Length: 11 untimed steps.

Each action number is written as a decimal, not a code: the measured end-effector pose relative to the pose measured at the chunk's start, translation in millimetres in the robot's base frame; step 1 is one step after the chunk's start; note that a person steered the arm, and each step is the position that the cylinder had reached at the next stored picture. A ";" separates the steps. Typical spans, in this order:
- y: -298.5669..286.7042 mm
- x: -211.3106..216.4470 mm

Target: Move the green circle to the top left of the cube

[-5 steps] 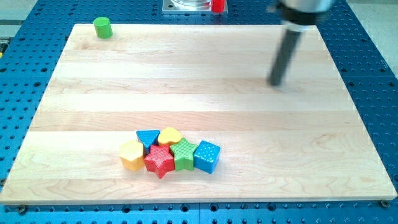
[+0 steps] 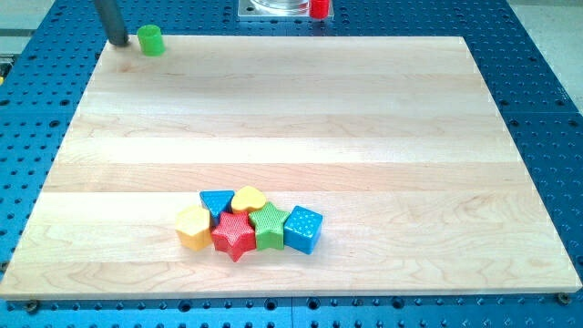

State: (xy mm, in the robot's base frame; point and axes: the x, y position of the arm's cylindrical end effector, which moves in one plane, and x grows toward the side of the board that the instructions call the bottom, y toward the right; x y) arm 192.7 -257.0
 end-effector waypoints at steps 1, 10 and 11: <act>52.4 82.5; 260.1 191.8; 257.2 184.5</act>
State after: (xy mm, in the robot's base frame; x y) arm 377.2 0.2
